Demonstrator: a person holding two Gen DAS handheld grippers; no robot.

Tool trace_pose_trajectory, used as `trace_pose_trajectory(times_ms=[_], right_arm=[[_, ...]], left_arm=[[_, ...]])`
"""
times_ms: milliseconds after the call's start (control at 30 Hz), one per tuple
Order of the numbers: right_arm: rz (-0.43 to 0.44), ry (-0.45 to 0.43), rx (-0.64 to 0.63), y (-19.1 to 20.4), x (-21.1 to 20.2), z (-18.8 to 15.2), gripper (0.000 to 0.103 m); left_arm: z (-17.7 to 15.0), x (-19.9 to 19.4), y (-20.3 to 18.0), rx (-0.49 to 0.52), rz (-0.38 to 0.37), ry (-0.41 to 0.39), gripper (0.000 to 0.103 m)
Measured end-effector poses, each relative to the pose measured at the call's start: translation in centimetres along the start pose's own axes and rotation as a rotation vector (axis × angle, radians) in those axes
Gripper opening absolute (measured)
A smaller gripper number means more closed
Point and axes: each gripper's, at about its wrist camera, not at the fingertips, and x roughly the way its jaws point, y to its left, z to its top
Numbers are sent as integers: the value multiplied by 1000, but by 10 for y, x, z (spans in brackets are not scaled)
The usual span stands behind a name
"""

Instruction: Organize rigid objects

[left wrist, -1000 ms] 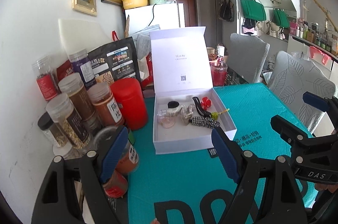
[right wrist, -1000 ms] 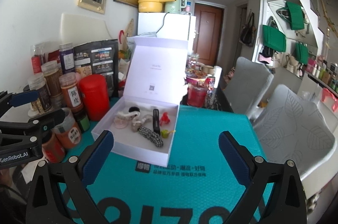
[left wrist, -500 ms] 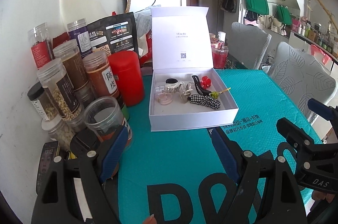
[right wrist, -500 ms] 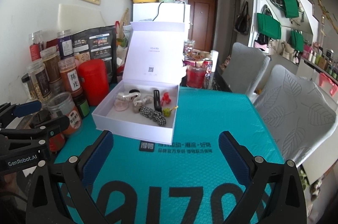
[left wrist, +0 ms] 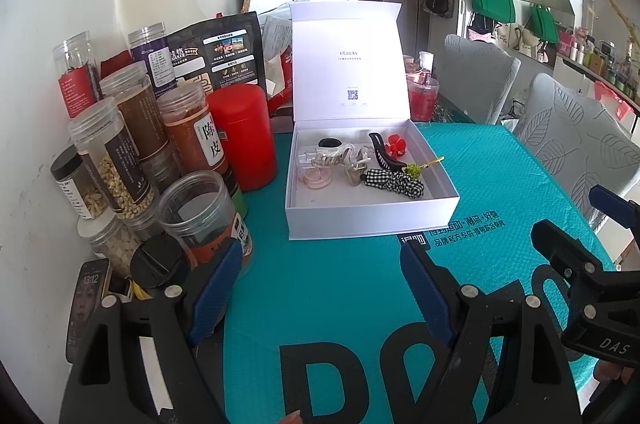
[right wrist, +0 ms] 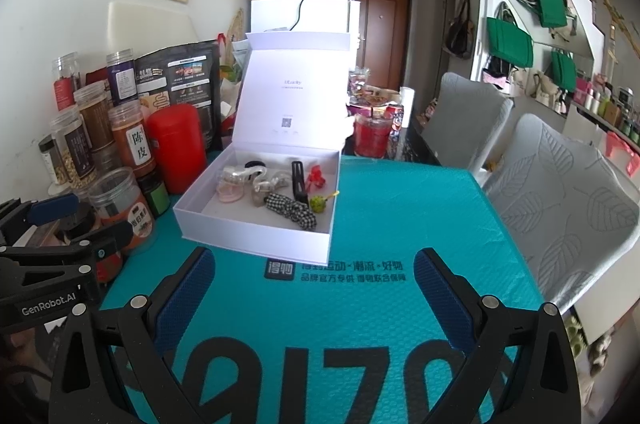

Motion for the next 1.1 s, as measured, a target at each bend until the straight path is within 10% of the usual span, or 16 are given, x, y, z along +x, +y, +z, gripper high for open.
trace_pose_trajectory(times_ms=[1100], right_arm=[[-36, 23, 31, -14, 6, -6, 101]], left_arm=[[-3, 2, -18, 55, -8, 18, 82]])
